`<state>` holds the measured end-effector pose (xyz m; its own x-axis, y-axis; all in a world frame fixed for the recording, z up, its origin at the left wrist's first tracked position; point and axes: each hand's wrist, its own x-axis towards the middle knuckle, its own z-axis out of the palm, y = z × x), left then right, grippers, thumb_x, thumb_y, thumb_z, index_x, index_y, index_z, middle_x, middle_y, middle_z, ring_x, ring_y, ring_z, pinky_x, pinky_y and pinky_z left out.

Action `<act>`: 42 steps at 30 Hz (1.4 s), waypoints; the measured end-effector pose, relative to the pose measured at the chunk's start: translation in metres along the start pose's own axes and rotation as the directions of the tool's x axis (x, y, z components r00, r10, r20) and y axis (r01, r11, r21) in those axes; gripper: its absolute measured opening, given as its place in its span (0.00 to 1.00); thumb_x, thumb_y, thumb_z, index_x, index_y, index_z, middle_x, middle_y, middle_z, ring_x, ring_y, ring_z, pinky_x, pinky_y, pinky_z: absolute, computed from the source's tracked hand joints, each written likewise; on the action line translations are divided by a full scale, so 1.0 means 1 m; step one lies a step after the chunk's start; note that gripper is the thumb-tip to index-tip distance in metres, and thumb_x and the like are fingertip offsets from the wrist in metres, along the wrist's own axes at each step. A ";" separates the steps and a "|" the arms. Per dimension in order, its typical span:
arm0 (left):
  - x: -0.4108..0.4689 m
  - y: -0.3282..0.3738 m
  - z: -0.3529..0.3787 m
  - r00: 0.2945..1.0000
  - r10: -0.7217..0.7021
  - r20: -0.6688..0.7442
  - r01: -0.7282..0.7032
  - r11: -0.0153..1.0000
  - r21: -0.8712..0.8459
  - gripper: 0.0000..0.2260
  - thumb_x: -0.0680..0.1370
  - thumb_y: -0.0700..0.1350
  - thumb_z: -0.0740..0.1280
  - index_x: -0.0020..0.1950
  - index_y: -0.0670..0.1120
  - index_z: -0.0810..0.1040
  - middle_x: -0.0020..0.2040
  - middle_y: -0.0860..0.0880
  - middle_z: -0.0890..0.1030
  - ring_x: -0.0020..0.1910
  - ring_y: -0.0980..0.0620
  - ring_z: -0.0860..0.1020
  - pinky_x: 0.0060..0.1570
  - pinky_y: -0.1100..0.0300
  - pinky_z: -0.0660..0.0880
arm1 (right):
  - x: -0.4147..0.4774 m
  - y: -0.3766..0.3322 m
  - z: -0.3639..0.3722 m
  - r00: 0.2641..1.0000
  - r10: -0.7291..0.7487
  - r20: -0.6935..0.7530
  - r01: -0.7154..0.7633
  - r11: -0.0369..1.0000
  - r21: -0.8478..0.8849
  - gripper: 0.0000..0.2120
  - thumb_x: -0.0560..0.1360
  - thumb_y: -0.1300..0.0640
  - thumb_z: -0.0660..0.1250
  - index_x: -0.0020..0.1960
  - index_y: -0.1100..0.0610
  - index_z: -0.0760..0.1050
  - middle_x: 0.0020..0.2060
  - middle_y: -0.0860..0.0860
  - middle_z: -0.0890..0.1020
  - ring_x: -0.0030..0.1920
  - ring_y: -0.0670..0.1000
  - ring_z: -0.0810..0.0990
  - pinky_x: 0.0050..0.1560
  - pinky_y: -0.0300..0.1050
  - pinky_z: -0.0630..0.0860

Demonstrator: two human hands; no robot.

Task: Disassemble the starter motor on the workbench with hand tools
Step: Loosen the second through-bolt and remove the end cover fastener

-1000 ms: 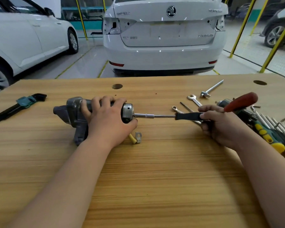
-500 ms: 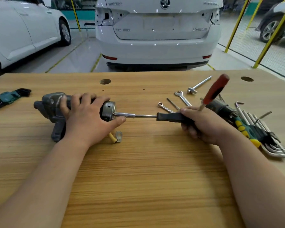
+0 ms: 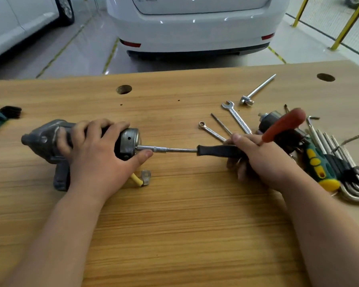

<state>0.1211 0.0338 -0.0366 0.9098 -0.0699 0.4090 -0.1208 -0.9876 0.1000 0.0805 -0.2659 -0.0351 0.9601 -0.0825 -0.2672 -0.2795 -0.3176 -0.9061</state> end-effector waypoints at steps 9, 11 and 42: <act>-0.001 0.003 -0.003 1.000 0.004 -0.017 -0.004 1.000 -0.029 0.35 0.66 0.77 0.53 0.62 0.57 0.75 0.61 0.49 0.74 0.65 0.44 0.62 0.68 0.47 0.44 | 0.006 -0.003 -0.007 0.997 0.020 0.073 -0.029 0.992 0.119 0.11 0.81 0.54 0.63 0.51 0.45 0.84 0.29 0.49 0.82 0.25 0.48 0.76 0.24 0.36 0.71; -0.001 0.004 -0.002 1.000 0.002 -0.021 -0.003 1.000 -0.028 0.34 0.67 0.77 0.53 0.62 0.57 0.76 0.60 0.49 0.74 0.65 0.45 0.62 0.67 0.47 0.44 | 0.006 0.003 -0.007 0.997 -0.024 0.069 0.010 0.980 0.197 0.12 0.78 0.61 0.67 0.52 0.45 0.84 0.33 0.52 0.83 0.30 0.48 0.81 0.29 0.35 0.75; 0.005 0.000 -0.001 1.000 0.010 -0.008 -0.010 1.000 -0.025 0.39 0.61 0.80 0.48 0.64 0.62 0.71 0.64 0.52 0.71 0.65 0.47 0.58 0.69 0.42 0.48 | 0.000 -0.006 -0.010 0.974 0.184 0.129 -0.214 0.935 0.284 0.20 0.81 0.40 0.58 0.50 0.58 0.72 0.26 0.53 0.73 0.18 0.47 0.62 0.18 0.37 0.61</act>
<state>0.1254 0.0340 -0.0338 0.9056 -0.0786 0.4168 -0.1397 -0.9831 0.1181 0.0817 -0.2734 -0.0268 0.8829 -0.0167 -0.4693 -0.4695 -0.0105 -0.8829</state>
